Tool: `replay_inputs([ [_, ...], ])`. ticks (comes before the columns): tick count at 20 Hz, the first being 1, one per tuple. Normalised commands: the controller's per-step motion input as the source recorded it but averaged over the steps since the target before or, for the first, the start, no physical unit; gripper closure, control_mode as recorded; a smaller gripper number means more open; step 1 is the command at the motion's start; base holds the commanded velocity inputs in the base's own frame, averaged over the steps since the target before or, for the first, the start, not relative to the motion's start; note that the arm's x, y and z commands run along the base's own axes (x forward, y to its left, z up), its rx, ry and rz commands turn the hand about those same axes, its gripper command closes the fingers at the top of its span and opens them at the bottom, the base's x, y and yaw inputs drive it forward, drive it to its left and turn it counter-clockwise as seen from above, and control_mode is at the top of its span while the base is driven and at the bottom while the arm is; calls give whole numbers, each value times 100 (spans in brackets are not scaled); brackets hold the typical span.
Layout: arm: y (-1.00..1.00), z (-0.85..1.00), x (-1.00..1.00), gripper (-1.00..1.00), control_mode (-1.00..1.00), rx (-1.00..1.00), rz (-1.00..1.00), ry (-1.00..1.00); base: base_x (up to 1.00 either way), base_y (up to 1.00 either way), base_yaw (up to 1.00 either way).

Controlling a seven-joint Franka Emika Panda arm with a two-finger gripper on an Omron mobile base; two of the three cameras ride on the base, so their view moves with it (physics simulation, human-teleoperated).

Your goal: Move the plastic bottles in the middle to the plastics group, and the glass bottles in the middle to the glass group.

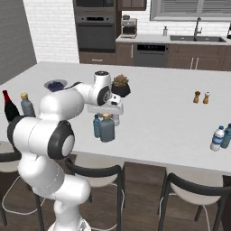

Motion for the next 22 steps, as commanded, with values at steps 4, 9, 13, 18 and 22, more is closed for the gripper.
replay_inputs([
  [4, -1, 24, -87, 100, -100, 6, 0, -3, 0, 0, 0],
  [9, 9, 36, -59, 100, -100, 1, 0, 0, 0, 0, 0],
  [13, 69, 17, -26, 100, -100, 0, 0, 0, 0, 0, 0],
  [18, 96, 25, -10, 100, -100, 0, 1, -4, 0, 0, 0],
  [22, 92, 31, 0, 100, -100, 0, 4, -12, 0, 0, 0],
])
